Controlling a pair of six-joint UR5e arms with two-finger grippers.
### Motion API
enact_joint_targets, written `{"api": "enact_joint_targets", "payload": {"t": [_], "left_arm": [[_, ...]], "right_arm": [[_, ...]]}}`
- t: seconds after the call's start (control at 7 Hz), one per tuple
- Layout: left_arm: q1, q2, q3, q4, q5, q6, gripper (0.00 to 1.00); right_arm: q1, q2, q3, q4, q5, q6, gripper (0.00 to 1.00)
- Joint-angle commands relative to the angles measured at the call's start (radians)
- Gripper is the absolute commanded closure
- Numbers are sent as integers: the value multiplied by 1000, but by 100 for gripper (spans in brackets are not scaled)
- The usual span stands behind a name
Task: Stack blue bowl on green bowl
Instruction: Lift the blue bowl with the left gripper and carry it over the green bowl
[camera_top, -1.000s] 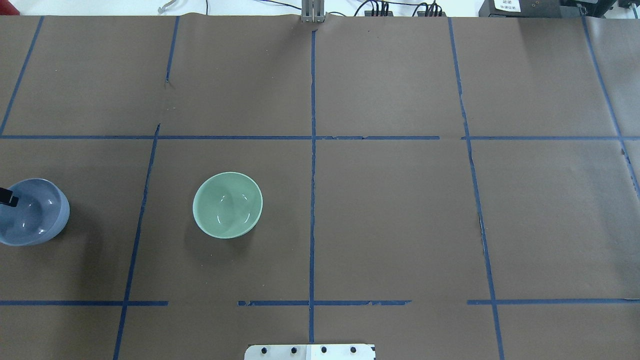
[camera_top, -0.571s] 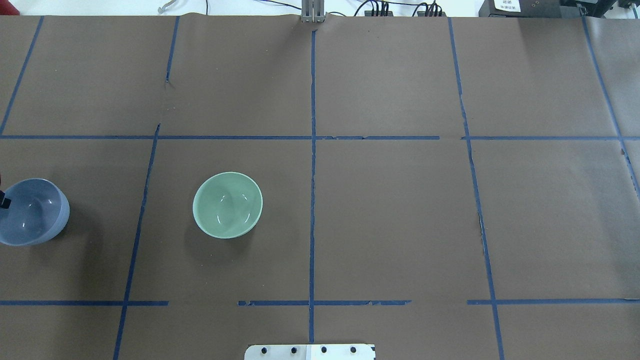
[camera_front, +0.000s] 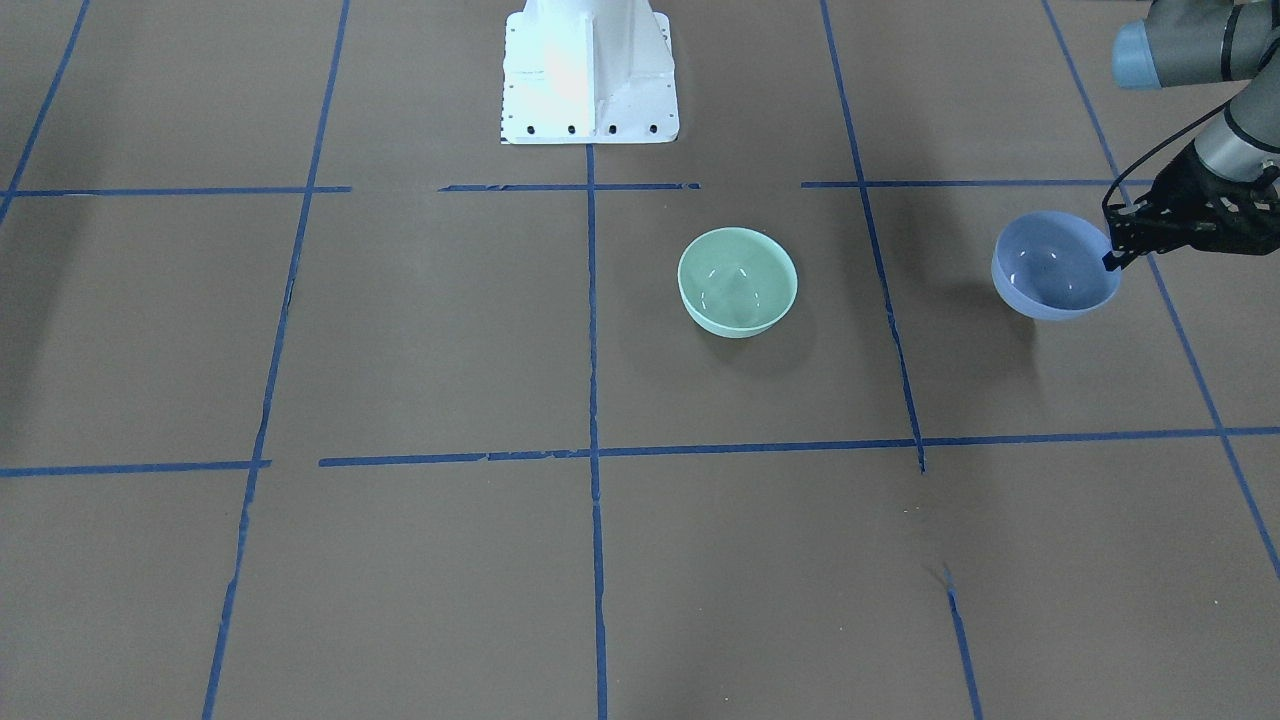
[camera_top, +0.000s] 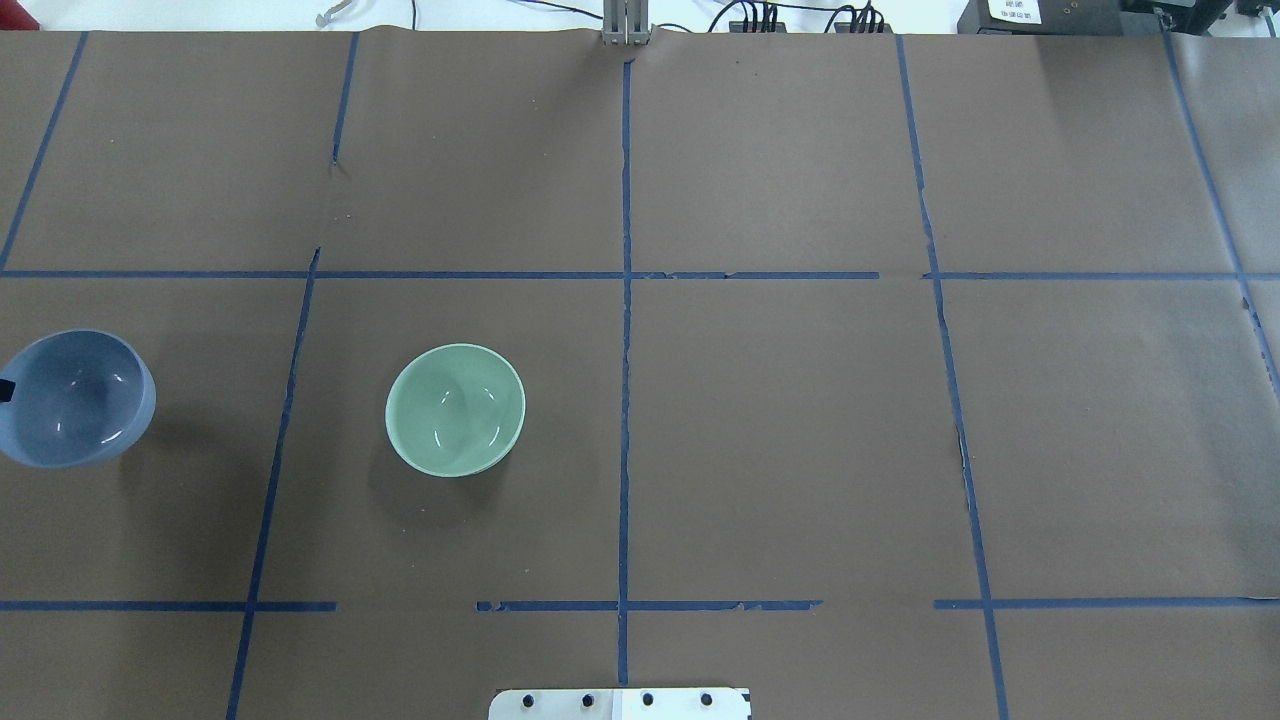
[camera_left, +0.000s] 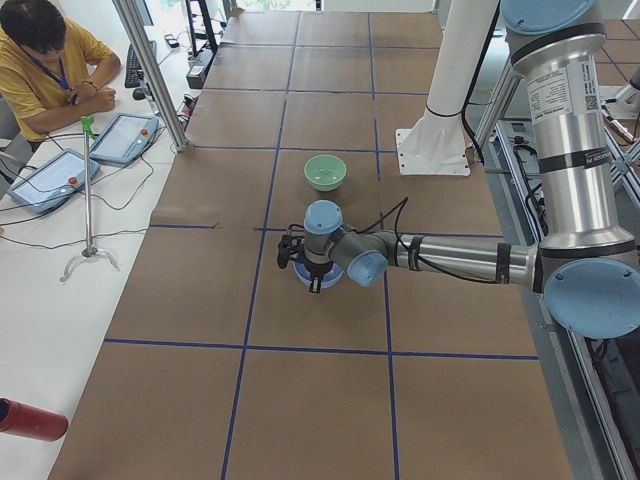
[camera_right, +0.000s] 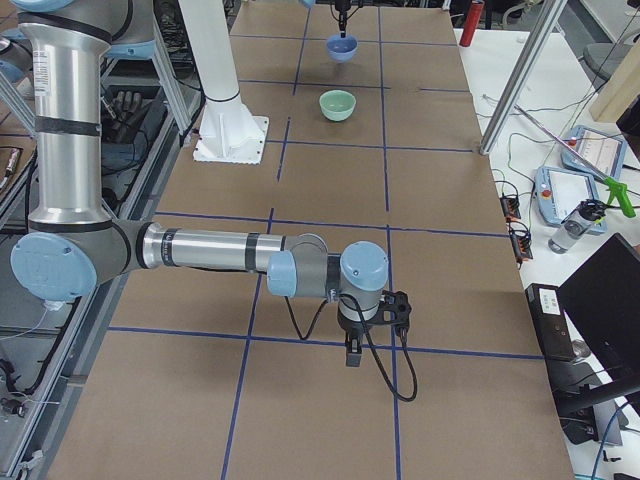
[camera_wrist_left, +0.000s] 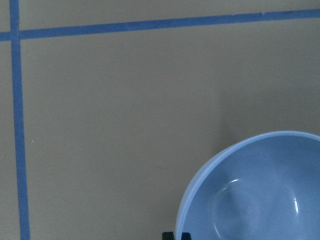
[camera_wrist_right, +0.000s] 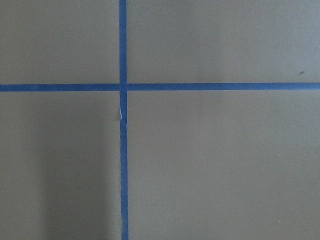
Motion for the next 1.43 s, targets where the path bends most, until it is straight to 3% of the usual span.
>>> {"api": "enact_joint_targets", "payload": {"t": [0.0,0.14,0.57,0.71,0.86,1.29], "left_arm": [[-6,-49,-259,322,3,-84,100],[8,-163,-303,424,1,-232,100],[275,-412,-297,445,12,-671,100],[361,-496,-247,443,32,-792,100],[405,-547,-187,436,109,-844,100],[413,-543,-92,346,144,-852,100]], "right_arm": [[0,0,0,0,0,0,0],[0,0,0,0,0,0,0],[0,0,0,0,0,0,0],[0,0,0,0,0,0,0],[0,0,0,0,0,0,0],[0,0,0,0,2,0,0]]}}
